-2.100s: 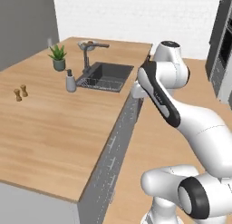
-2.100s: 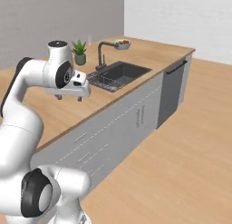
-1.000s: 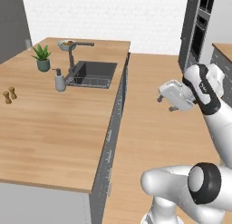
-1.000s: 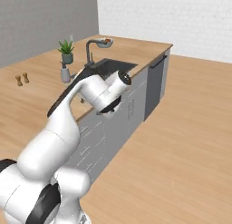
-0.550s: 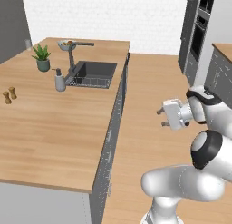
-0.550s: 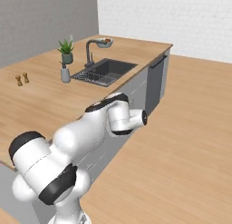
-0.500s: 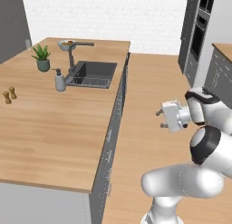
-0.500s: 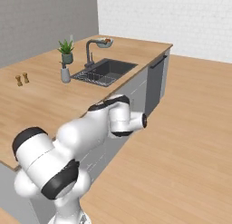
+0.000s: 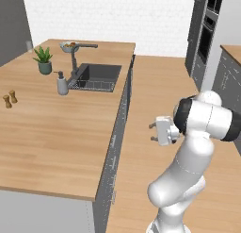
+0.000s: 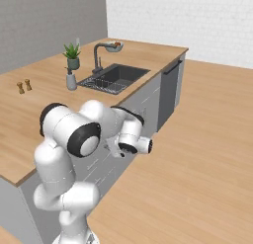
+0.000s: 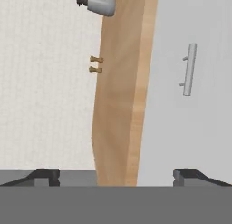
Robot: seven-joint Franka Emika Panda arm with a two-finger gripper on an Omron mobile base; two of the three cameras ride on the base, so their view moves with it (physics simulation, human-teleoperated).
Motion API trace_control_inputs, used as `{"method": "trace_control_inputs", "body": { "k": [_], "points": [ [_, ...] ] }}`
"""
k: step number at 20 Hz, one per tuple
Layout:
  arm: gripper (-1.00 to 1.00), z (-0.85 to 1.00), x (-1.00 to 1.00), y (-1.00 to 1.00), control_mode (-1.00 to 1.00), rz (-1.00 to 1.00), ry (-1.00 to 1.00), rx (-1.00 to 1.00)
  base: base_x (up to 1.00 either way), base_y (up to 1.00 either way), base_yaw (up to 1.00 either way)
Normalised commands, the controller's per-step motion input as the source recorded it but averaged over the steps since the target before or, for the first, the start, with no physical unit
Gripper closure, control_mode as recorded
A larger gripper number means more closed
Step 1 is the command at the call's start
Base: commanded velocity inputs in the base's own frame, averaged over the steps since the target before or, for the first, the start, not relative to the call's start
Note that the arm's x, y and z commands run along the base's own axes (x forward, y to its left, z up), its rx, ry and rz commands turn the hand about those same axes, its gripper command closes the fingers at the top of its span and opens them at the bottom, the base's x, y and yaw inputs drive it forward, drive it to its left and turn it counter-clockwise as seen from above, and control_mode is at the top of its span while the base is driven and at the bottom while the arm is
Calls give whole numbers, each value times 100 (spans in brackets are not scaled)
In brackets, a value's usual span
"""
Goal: Take a straw from the drawer in front and place it inside the glass cup on the dining counter.
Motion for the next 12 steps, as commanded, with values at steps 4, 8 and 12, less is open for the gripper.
{"method": "trace_control_inputs", "body": {
  "k": [4, 8, 12],
  "points": [
    [-100, -52, 36, 43, -100, 1, 0, 4, 0, 0, 0],
    [-100, -54, 44, 56, -100, 4, 0, 0, 0, 0, 0],
    [-100, -41, 56, 52, -100, 3, 0, 0, 0, 0, 0]
  ]
}}
